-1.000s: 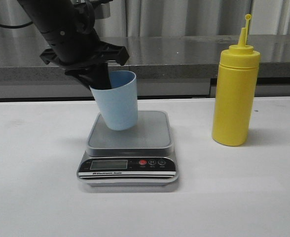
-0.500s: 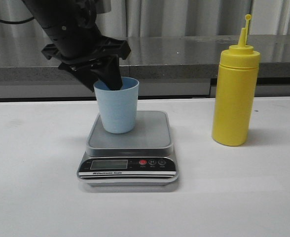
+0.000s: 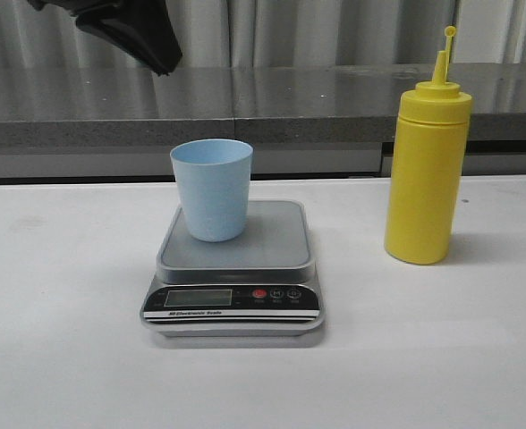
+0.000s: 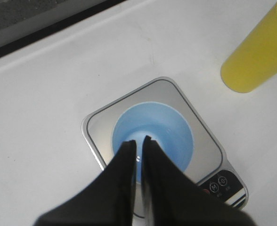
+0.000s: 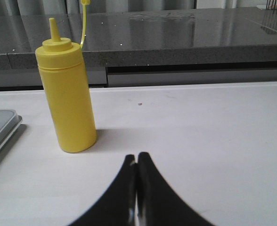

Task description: Pour seasoning into cup on scale with both arms

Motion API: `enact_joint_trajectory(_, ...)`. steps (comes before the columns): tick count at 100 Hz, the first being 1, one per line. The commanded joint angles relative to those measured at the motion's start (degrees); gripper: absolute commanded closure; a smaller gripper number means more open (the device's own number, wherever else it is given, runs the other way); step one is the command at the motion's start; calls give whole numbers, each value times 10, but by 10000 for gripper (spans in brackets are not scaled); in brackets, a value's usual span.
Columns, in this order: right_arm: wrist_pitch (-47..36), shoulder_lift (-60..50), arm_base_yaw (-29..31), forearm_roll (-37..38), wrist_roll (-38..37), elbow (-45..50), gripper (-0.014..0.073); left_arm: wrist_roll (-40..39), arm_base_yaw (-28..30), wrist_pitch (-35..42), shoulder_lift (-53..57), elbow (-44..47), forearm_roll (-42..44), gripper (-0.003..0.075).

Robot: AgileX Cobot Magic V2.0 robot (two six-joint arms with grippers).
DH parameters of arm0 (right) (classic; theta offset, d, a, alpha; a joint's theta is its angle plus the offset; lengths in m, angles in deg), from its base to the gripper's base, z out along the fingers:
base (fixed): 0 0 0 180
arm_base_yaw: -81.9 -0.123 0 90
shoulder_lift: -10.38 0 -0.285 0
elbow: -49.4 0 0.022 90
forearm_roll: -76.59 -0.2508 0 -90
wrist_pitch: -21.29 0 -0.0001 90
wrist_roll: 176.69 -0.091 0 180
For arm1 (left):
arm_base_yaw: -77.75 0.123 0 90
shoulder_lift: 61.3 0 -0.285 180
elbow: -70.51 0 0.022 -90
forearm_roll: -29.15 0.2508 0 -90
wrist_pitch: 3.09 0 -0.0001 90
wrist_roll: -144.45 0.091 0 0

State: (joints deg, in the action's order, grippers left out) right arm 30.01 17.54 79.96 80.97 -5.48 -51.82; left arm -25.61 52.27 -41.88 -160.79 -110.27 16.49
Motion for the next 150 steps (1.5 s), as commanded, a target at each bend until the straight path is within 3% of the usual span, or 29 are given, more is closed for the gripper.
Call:
enact_joint_trajectory(1, -42, -10, 3, 7, 4, -10, 661, -14, -3, 46, 54, 9, -12, 741)
enact_joint_trajectory(24, -42, -10, 3, 7, 4, -10, 661, -14, 28, 79, 147, 101, -12, 741)
enact_joint_trajectory(76, -46, -10, 3, 9, 4, -10, 661, -14, 194, 126, 496, 390, -9, 741)
enact_joint_trajectory(106, -102, -10, 3, 9, 4, -13, 661, -14, 202, 112, 715, 509, -4, 741)
enact_joint_trajectory(128, -10, 25, 3, -4, 3, -79, 661, -13, 202, 61, 837, 540, 33, 741)
enact_joint_trajectory(150, 31, 147, 3, -5, 3, -170, 661, -13, 202, 61, 865, 540, 33, 741)
